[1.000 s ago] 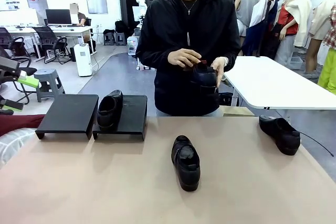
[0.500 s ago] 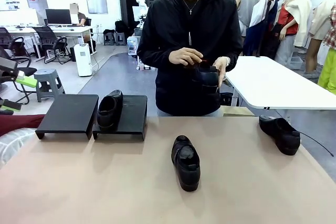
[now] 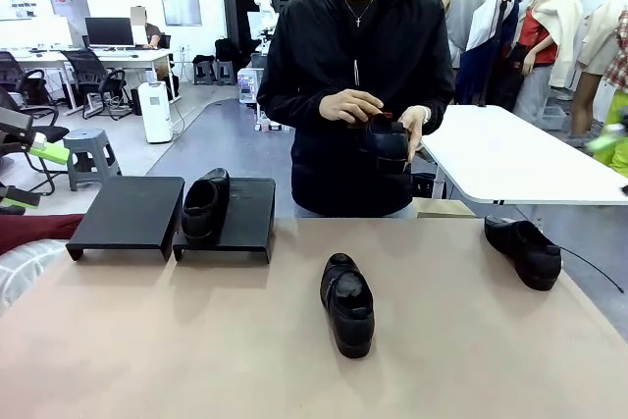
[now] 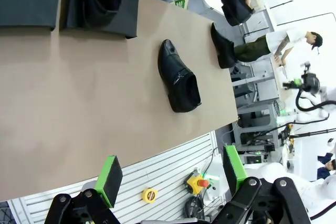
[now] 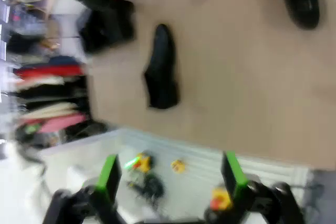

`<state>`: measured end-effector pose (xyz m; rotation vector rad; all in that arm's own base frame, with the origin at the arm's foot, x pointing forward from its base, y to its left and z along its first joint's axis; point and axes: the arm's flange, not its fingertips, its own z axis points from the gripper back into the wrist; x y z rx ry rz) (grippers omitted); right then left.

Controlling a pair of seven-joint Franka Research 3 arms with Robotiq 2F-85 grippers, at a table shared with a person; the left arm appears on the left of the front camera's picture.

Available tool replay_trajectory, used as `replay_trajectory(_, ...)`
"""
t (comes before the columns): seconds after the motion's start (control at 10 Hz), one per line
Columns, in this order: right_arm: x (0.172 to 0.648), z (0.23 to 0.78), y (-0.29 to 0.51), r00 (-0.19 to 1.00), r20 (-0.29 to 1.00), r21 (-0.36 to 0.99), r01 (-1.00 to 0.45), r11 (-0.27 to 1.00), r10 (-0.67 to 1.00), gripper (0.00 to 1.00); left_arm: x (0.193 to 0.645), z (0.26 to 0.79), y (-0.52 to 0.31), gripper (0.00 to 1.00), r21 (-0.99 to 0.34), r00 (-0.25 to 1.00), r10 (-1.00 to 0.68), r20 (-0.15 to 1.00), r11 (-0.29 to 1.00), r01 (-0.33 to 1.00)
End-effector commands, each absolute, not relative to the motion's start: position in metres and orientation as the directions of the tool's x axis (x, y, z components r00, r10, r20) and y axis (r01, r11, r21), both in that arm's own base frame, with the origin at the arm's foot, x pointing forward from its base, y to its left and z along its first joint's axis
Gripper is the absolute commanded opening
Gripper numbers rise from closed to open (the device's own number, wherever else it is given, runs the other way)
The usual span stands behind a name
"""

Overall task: Organize the shoes by placing them on the stand.
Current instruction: Pick up one Shoe and place it in the middle of the table.

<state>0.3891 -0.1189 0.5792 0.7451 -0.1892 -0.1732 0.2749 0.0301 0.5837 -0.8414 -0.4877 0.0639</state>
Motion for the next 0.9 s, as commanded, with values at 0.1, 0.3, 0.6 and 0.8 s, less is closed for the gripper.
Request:
replay_trajectory(0.1, 0.491, 0.534, -0.059, 0.935, 0.109, 0.387, 0.273, 0.881, -0.338, 1.00, 0.276, 0.582, 0.032, 1.00, -0.739, 0.885, 0.233, 0.403, 0.653, 0.165)
replay_trajectory(0.3, 0.488, 0.541, -0.049, 0.913, 0.109, 0.444, 0.310, 0.841, -0.394, 1.00, 0.276, 0.582, 0.032, 1.00, -0.739, 0.885, 0.233, 0.403, 0.653, 0.165)
replay_trajectory(0.6, 0.492, 0.529, -0.034, 0.939, 0.175, 0.422, 0.202, 0.884, -0.298, 1.00, 0.276, 0.582, 0.032, 1.00, -0.739, 0.885, 0.233, 0.403, 0.653, 0.165)
replay_trajectory(0.8, 0.531, 0.502, -0.043, 0.935, 0.148, 0.312, 0.264, 0.913, -0.321, 1.00, 0.276, 0.582, 0.032, 1.00, -0.739, 0.885, 0.233, 0.403, 0.653, 0.165)
